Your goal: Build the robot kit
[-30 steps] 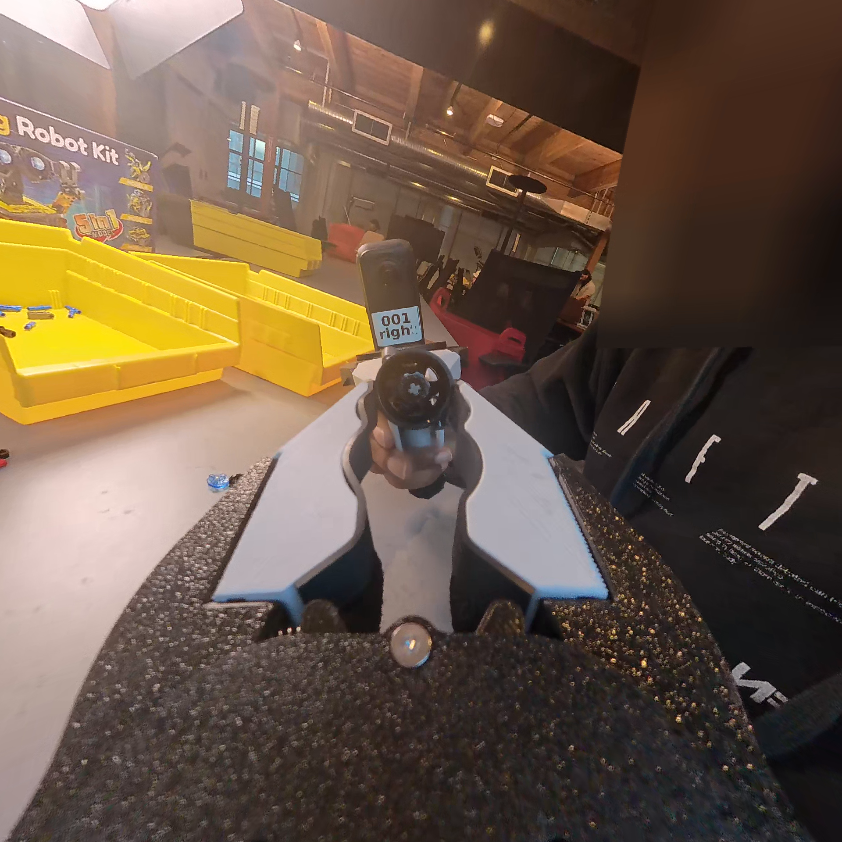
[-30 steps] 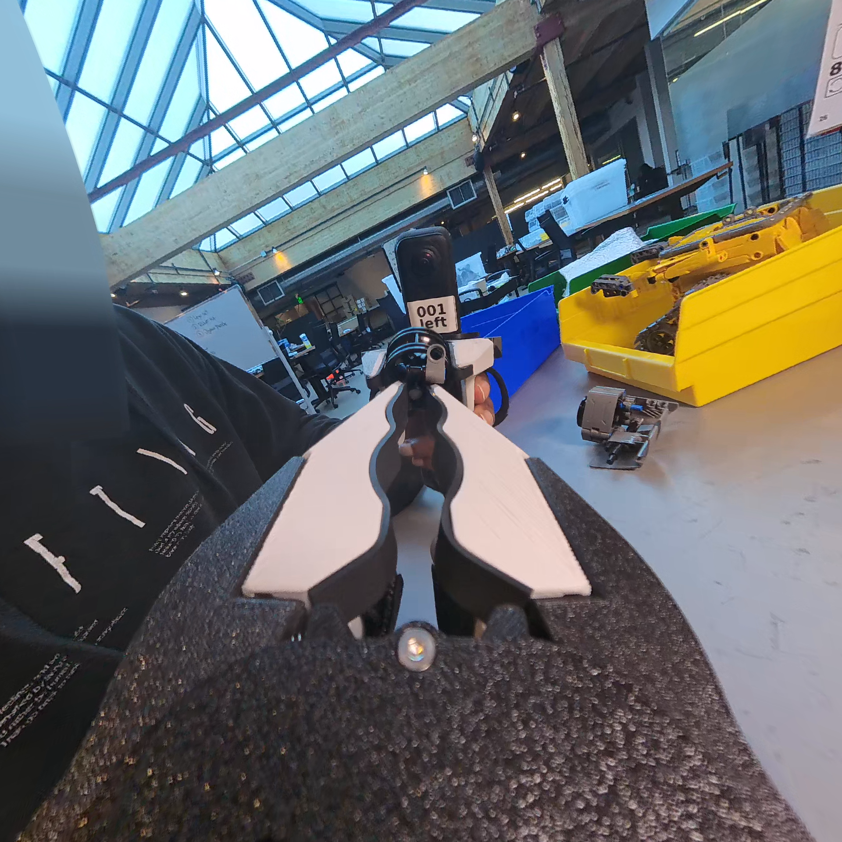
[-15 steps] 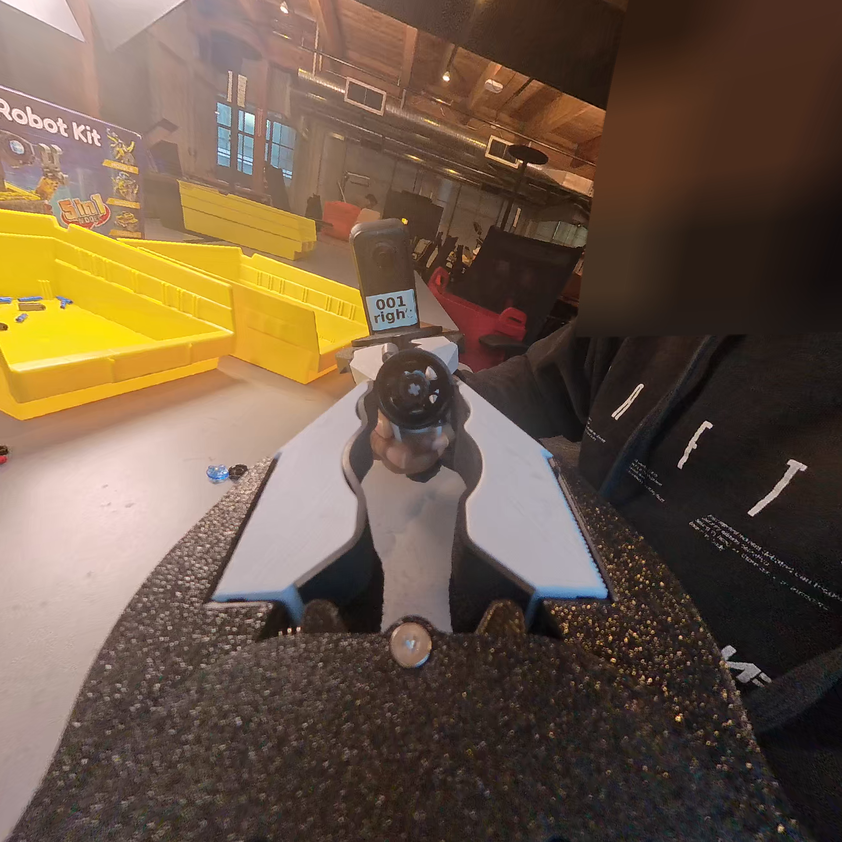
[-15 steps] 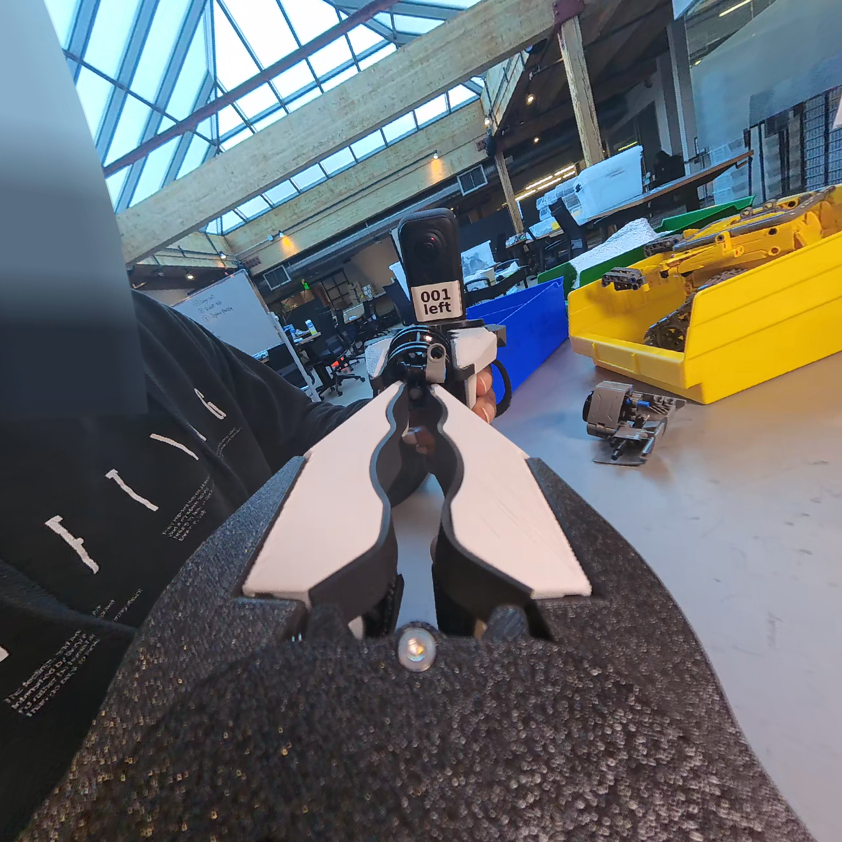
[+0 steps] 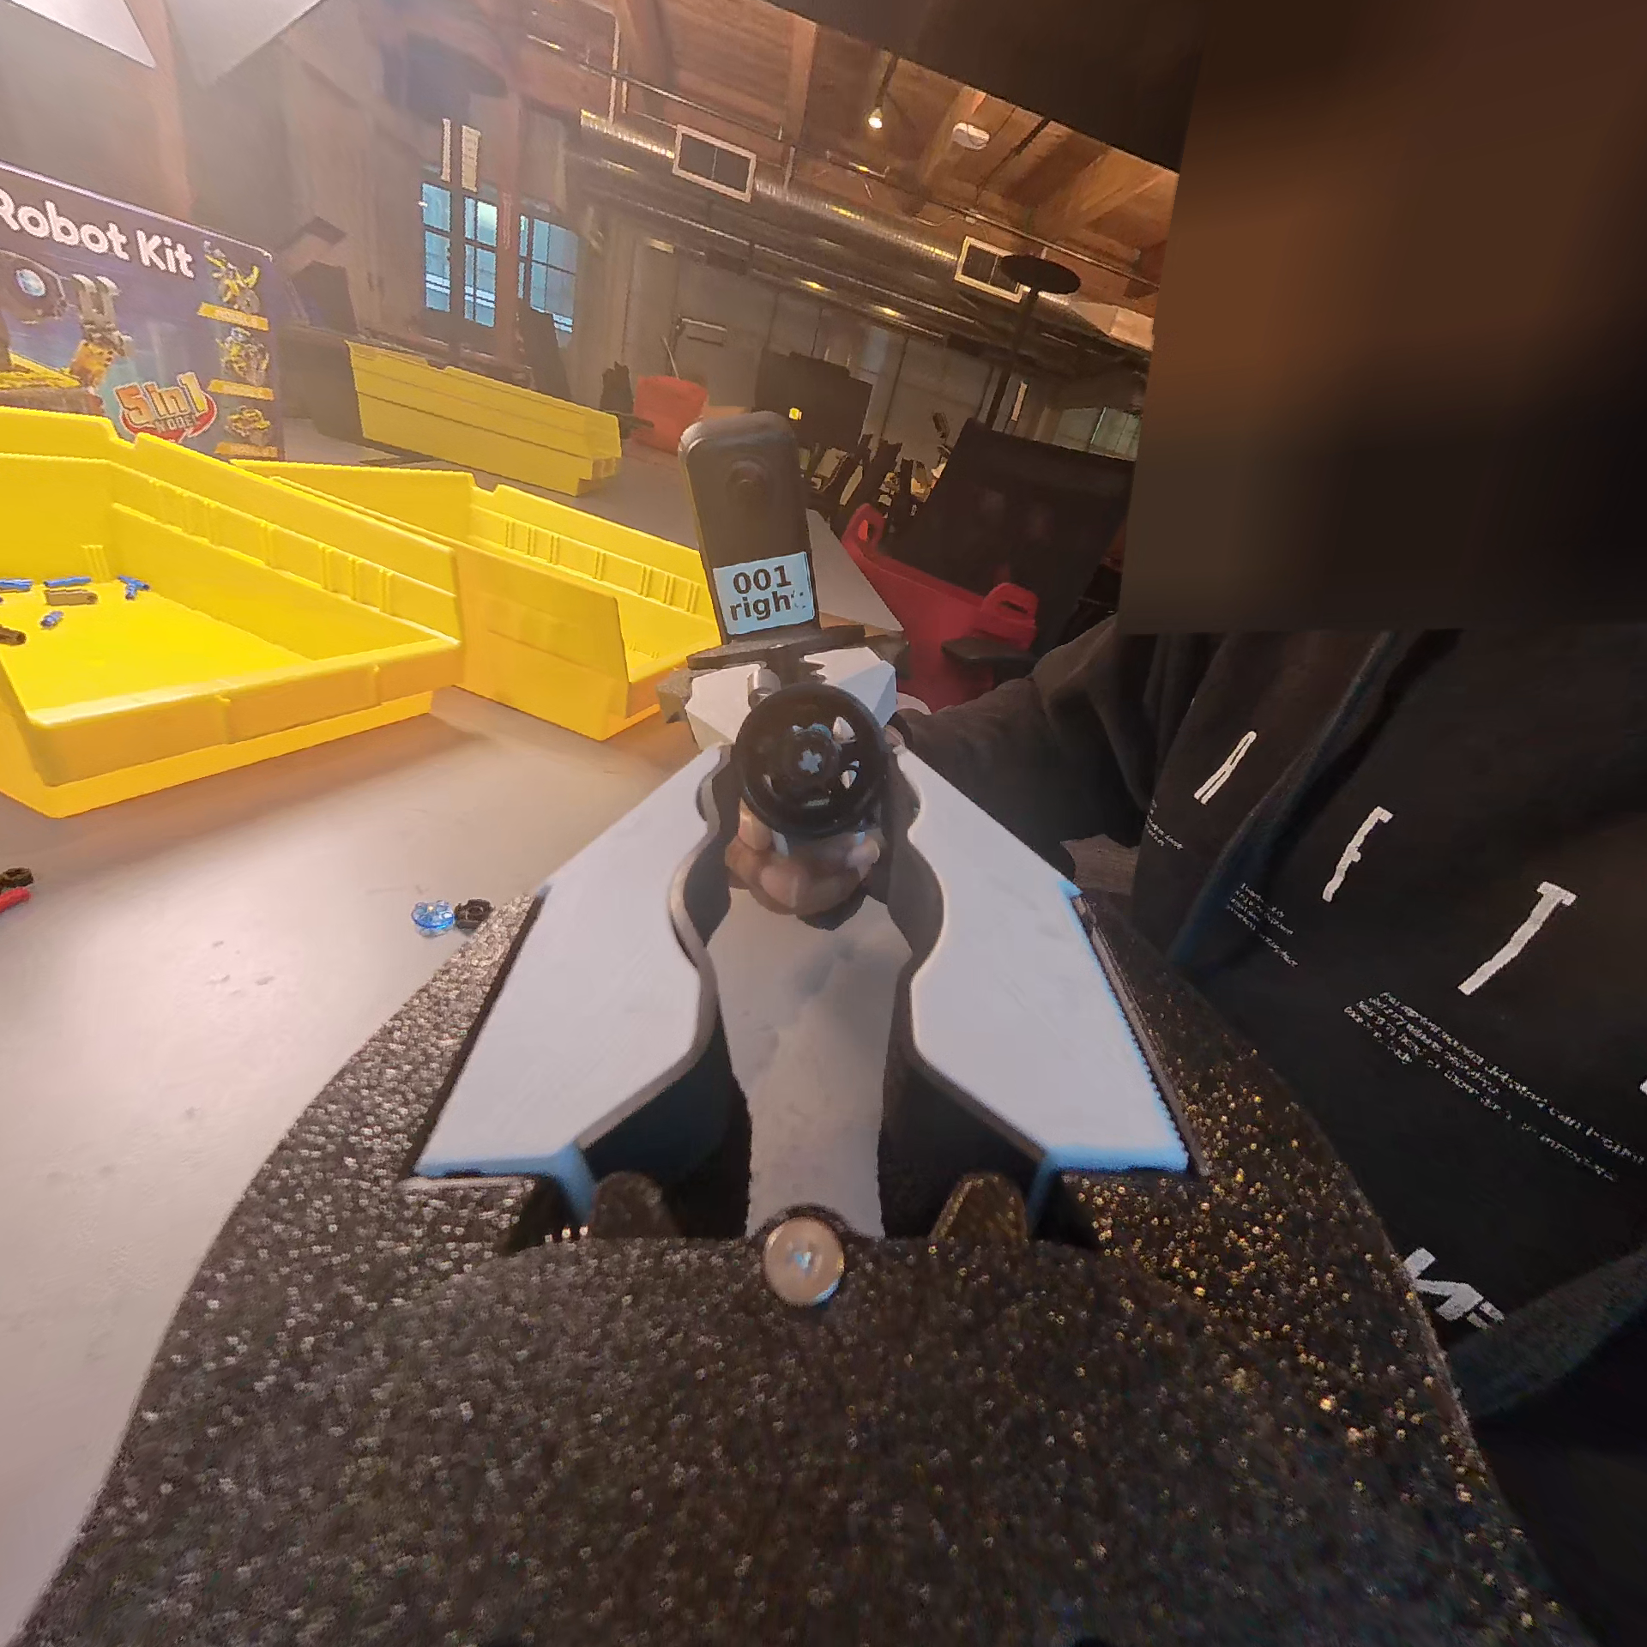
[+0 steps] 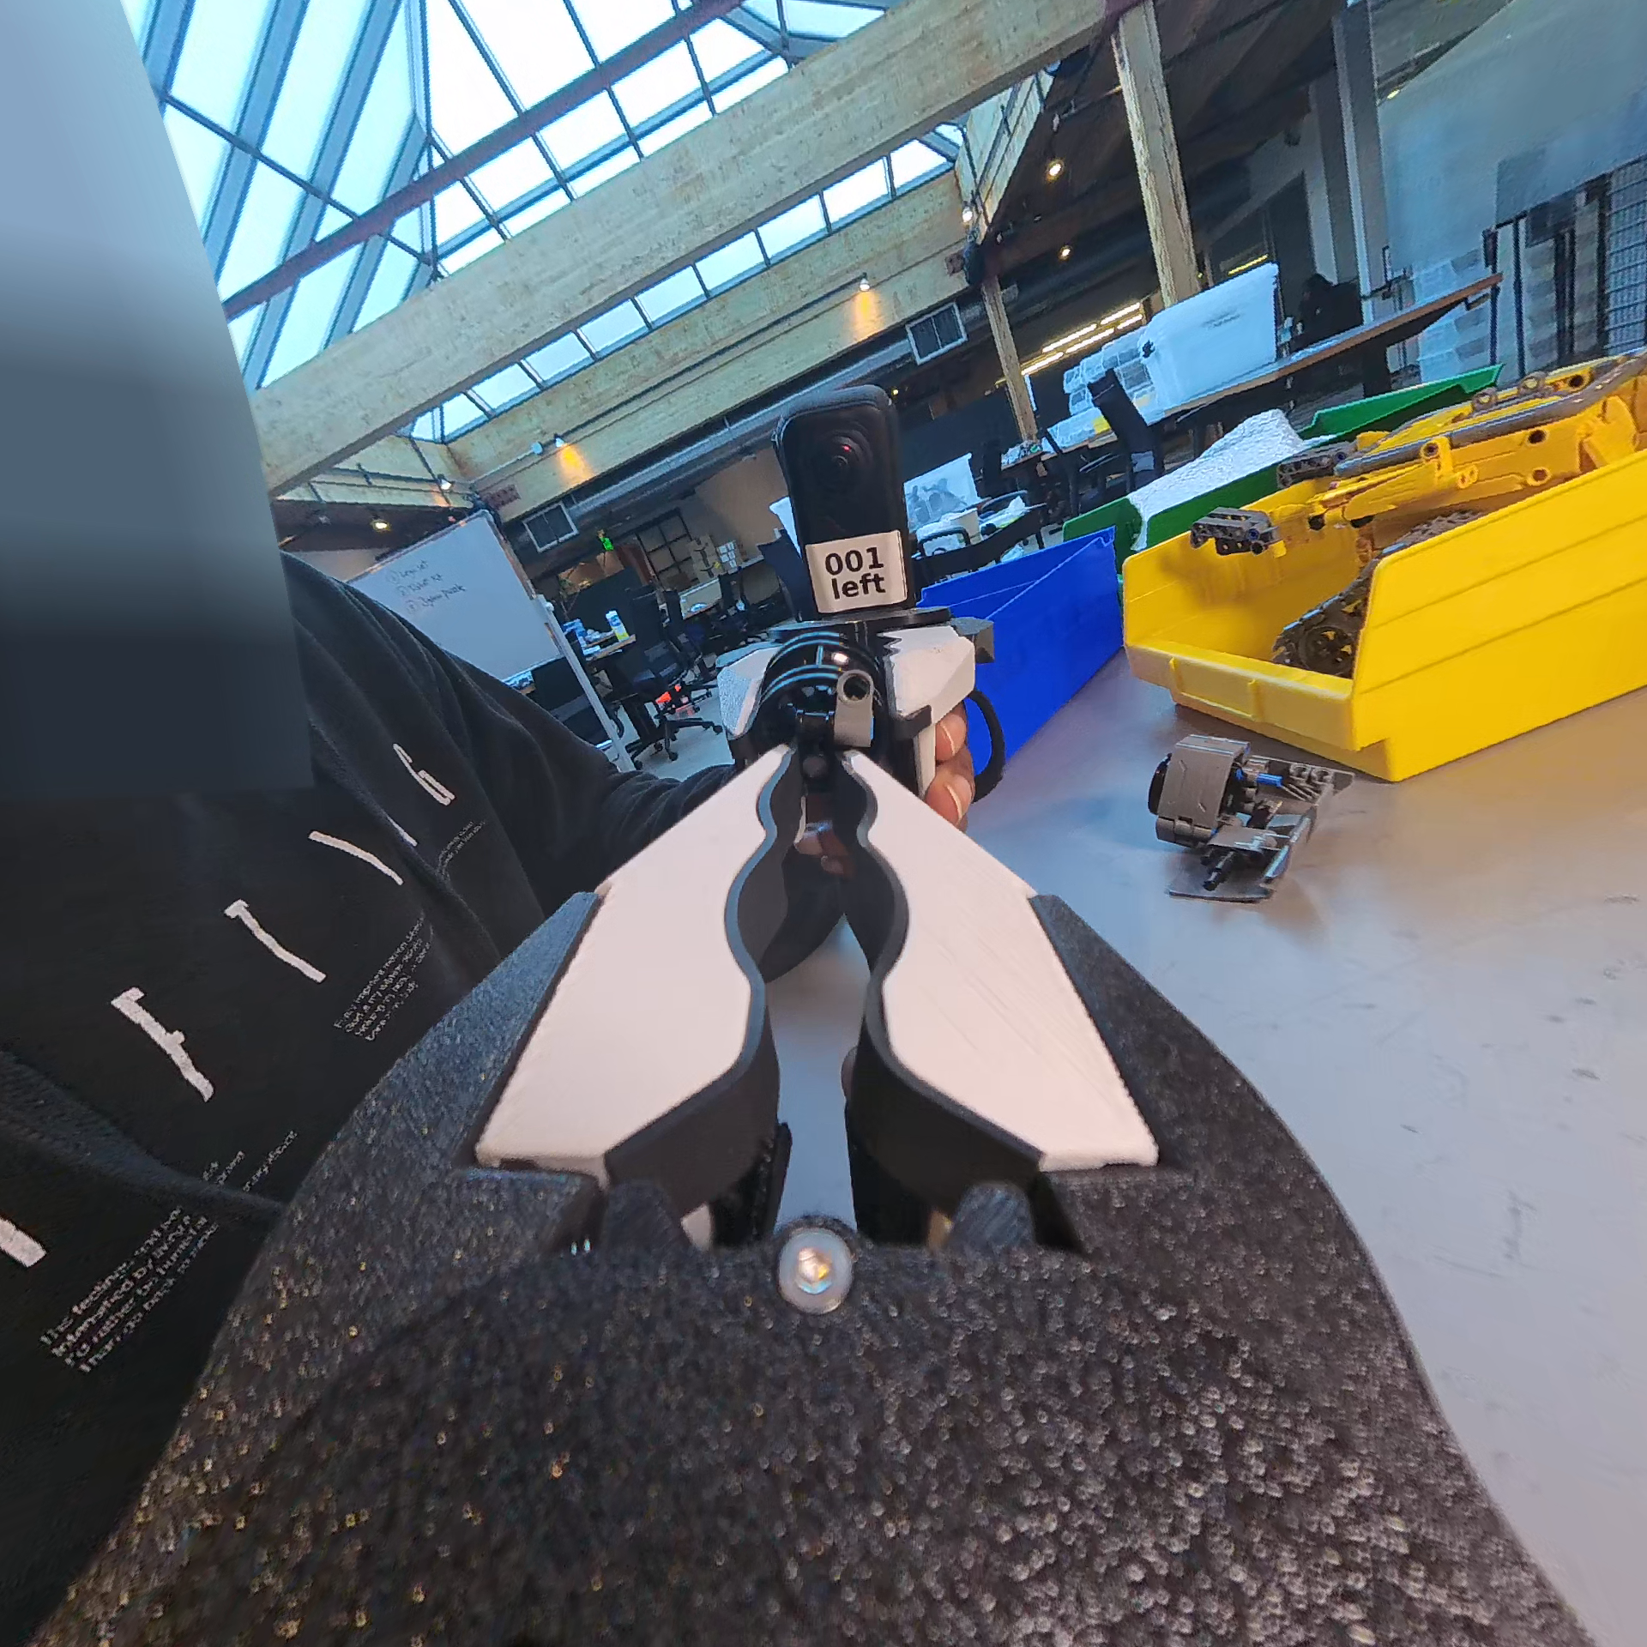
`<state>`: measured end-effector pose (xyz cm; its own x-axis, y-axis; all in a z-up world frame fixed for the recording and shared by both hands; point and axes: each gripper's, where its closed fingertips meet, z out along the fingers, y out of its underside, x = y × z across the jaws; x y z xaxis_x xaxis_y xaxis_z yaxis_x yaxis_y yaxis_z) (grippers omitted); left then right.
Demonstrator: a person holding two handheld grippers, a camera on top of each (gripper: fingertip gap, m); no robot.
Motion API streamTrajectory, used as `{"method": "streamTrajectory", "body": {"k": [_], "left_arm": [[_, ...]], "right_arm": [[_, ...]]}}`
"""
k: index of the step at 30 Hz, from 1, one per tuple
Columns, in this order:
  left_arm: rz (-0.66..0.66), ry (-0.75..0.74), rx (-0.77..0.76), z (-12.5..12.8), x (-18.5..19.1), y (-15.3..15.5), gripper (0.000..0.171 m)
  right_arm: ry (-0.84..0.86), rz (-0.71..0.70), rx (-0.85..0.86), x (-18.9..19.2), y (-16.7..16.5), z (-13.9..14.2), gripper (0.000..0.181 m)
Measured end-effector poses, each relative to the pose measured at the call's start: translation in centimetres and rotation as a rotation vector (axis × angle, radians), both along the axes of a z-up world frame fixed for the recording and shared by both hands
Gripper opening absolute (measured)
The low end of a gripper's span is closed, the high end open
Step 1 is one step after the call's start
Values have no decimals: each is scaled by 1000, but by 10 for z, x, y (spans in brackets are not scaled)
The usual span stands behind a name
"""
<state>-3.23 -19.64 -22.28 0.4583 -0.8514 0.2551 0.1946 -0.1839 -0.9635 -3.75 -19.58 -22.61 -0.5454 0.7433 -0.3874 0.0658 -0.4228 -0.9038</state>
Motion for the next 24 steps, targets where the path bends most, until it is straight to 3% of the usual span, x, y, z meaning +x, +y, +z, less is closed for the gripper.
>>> {"method": "streamTrajectory", "body": {"k": [24], "left_arm": [[14,98,-36,-24,-6,2,30]], "right_arm": [[-83,27,43,-2,2,-21,6]]}}
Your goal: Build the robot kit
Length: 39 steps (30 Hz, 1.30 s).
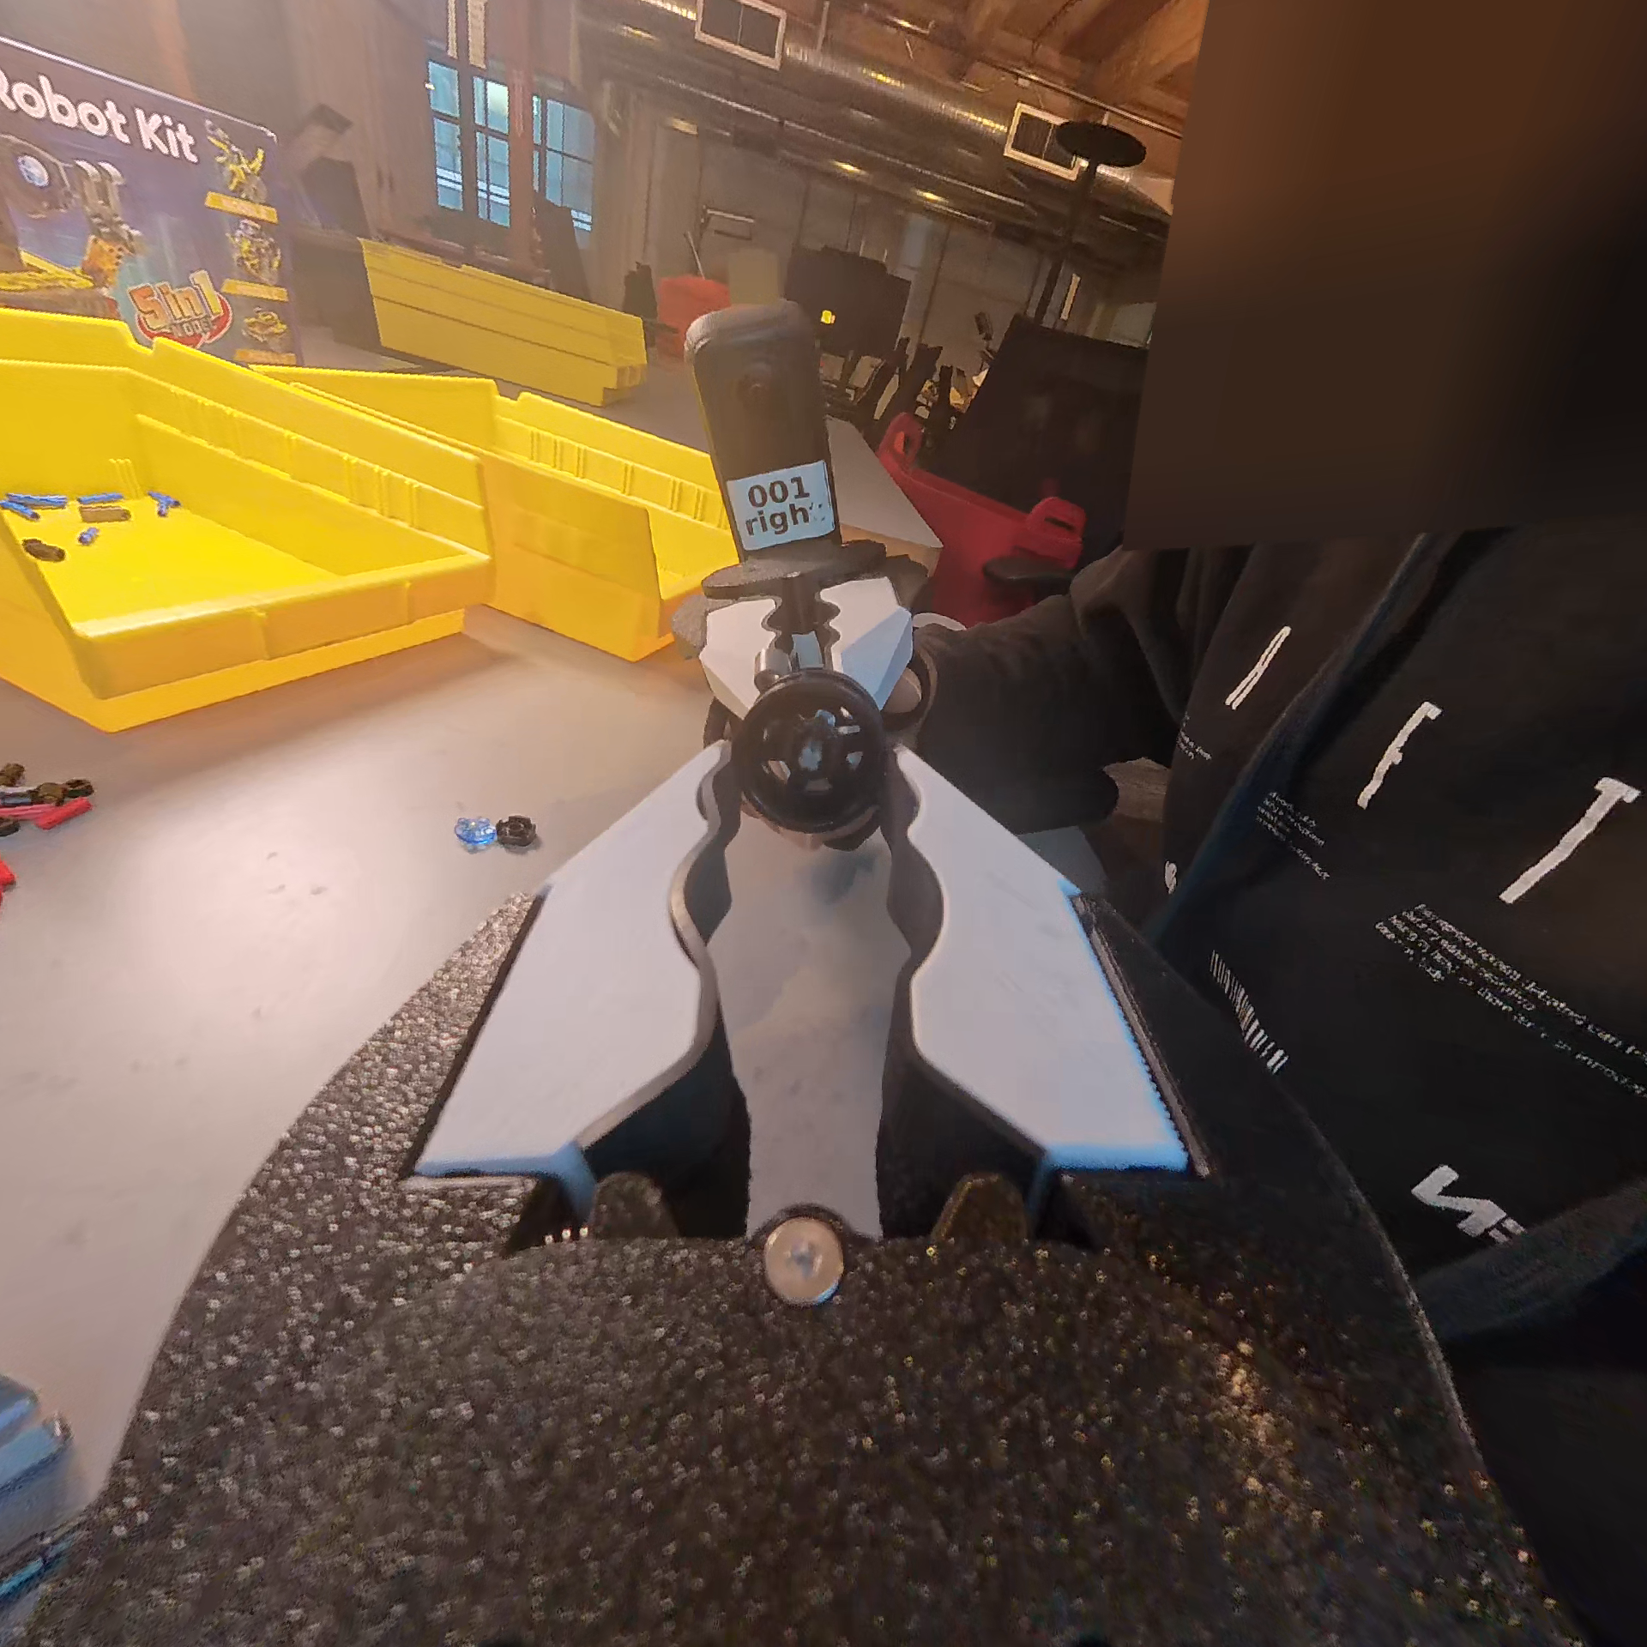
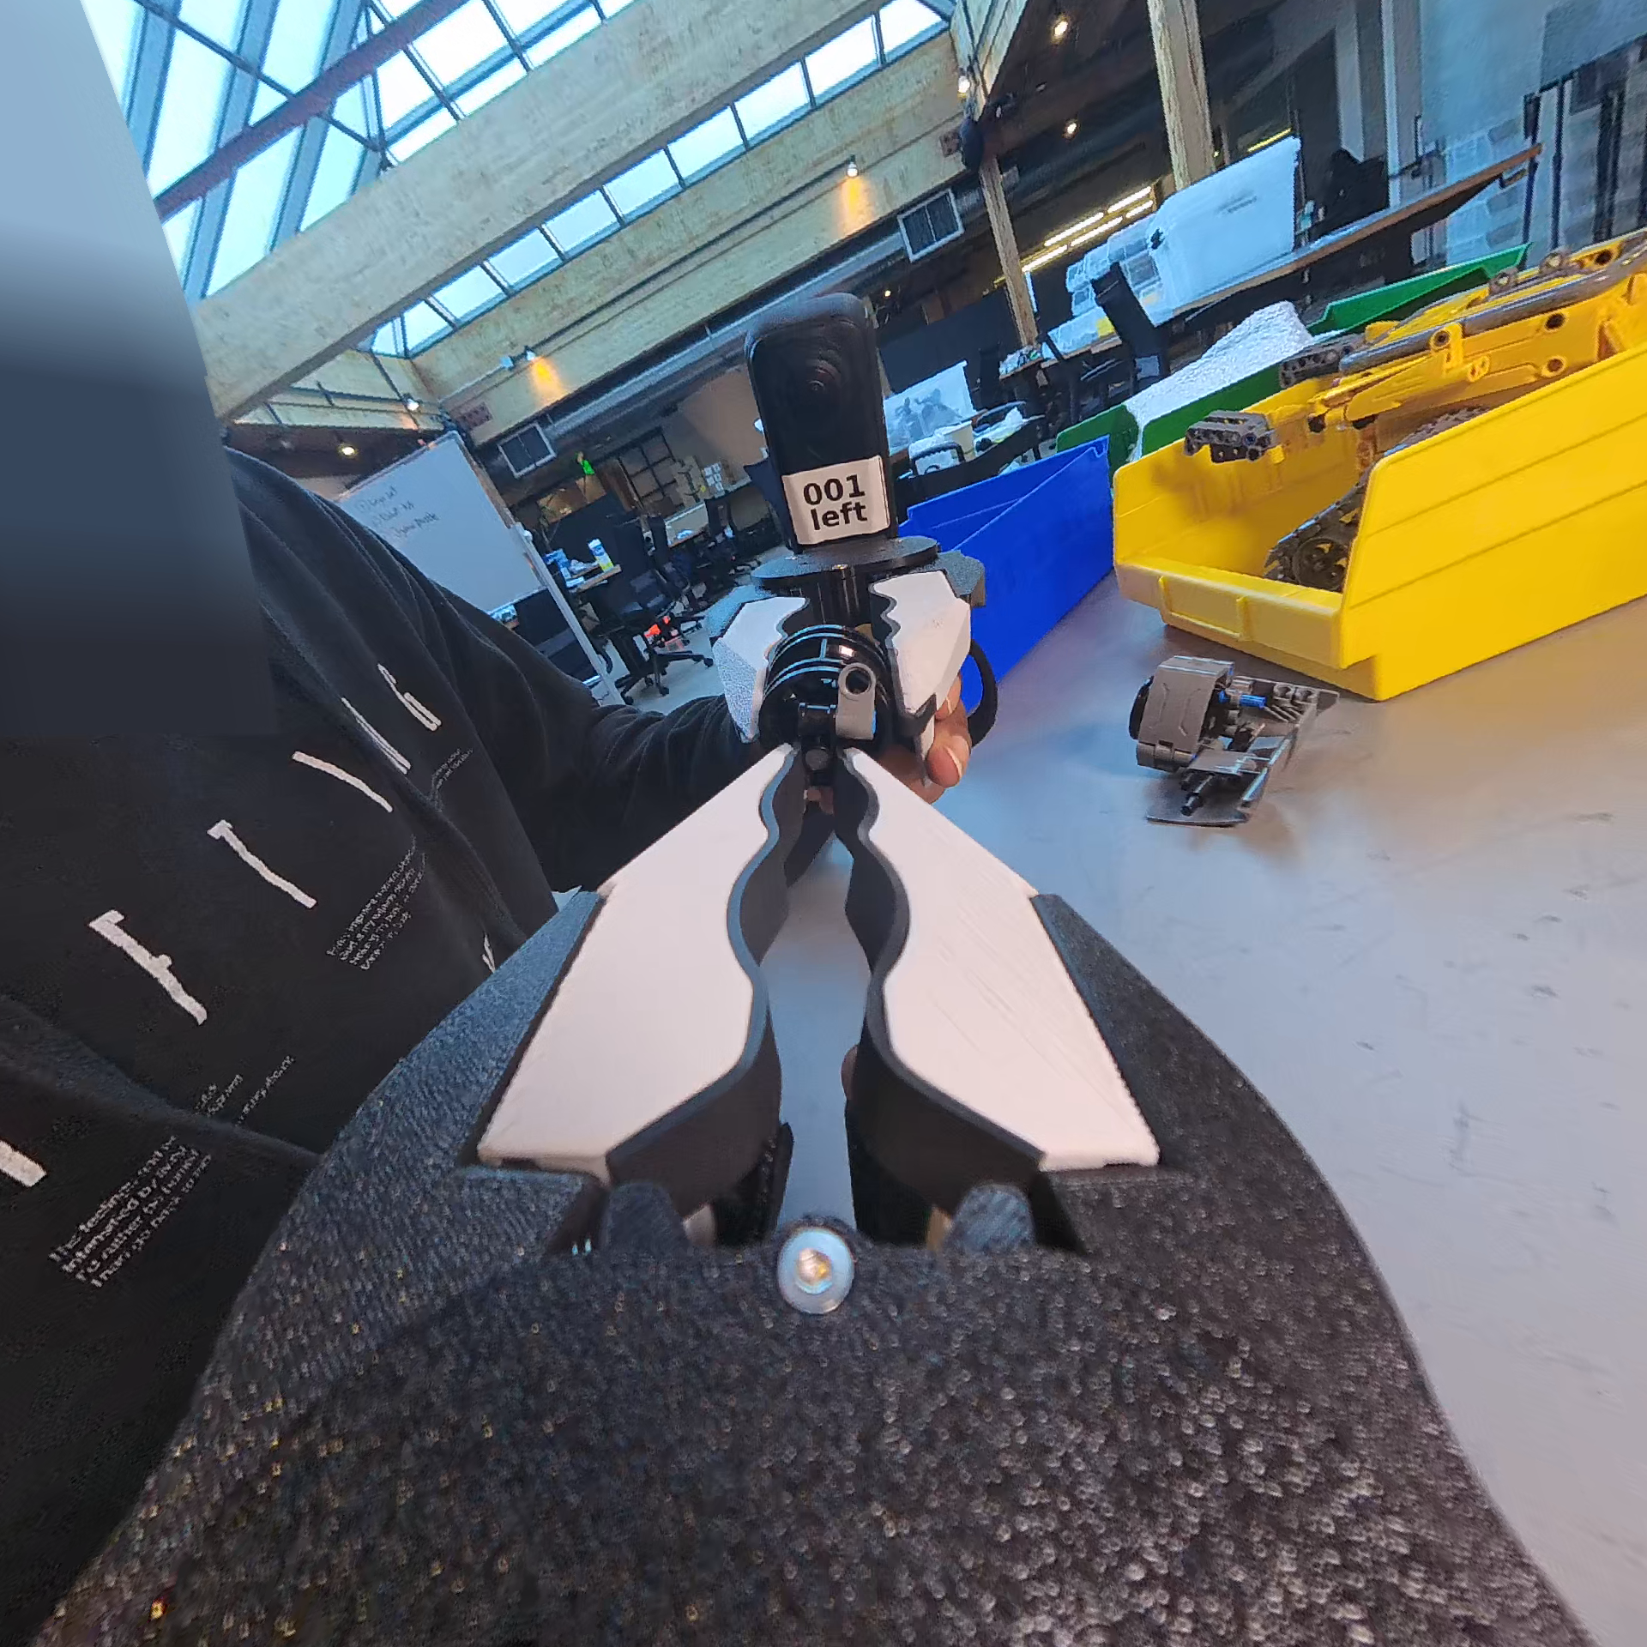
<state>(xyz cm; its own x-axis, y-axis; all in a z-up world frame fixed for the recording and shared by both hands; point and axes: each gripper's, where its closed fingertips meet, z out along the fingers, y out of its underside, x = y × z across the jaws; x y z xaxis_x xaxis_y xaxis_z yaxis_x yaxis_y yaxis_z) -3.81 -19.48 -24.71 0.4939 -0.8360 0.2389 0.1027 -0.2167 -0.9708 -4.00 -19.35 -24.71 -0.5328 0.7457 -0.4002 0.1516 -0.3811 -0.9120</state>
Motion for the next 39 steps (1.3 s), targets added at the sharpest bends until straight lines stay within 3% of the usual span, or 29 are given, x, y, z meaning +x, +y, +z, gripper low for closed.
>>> {"method": "streamTrajectory", "body": {"k": [7,10,13,17,25,29,37,39], "left_arm": [[6,13,1,-2,-1,0,31],[73,-134,48,24,-26,4,31],[46,-23,90,16,-2,1,32],[92,-94,98,26,-15,5,31],[119,27,142,13,1,8,32],[140,96,160,6,4,8,32],[50,28,-21,-1,10,3,37],[-27,-76,-94,5,14,-3,51]], "right_arm": [[-6,-5,13,0,2,-2,5],[19,-52,-81,1,18,11,0],[25,-57,-18,-3,9,11,5],[27,-28,-119,0,12,16,28],[21,-44,-145,-7,7,17,9],[22,-39,-109,-4,7,13,9],[45,-62,99,-1,4,9,7],[41,-67,157,-1,5,3,6]]}}
